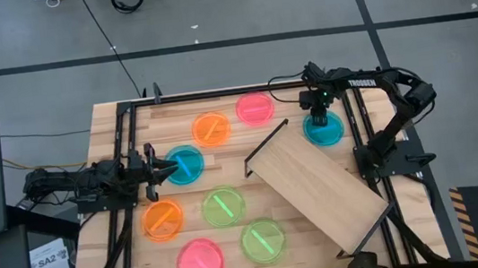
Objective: Place and stack plates onto a shelf
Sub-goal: Put the right blue plate on the shelf
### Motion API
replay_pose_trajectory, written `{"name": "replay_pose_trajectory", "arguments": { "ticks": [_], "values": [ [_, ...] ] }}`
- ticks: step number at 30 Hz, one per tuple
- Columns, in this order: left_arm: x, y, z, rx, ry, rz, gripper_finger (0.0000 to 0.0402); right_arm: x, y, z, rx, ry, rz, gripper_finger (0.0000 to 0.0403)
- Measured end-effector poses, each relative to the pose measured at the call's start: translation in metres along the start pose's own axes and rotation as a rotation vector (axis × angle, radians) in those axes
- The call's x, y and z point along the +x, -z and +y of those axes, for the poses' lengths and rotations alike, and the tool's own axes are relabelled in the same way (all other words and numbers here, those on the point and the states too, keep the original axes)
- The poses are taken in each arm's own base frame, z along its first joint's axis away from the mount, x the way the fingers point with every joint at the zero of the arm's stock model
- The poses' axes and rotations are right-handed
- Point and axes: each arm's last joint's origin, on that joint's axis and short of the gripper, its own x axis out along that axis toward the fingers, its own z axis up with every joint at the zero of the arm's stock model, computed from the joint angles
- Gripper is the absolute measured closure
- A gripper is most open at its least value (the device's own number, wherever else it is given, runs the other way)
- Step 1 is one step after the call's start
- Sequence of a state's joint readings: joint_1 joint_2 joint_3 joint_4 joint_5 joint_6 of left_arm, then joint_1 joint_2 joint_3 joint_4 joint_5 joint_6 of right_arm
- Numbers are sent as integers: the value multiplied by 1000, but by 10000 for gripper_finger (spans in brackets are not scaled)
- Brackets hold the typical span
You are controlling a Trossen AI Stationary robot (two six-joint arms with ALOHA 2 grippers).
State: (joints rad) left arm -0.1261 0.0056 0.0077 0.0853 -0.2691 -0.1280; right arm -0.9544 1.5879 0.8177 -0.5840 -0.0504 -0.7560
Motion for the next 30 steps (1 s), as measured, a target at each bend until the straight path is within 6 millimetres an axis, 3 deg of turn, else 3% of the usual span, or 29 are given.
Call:
{"name": "replay_pose_trajectory", "arguments": {
  "ticks": [8, 26, 30],
  "values": [
    [0, 0, 0, 0, 0, 0, 322, 5, -3, -1, -34, 35, 29, 295],
    [0, 0, 0, 0, 0, 0, 322, -1, -4, -3, -83, -10, 65, 392],
    [0, 0, 0, 0, 0, 0, 322, -1, -4, -3, -82, -12, 64, 396]
  ]
}}
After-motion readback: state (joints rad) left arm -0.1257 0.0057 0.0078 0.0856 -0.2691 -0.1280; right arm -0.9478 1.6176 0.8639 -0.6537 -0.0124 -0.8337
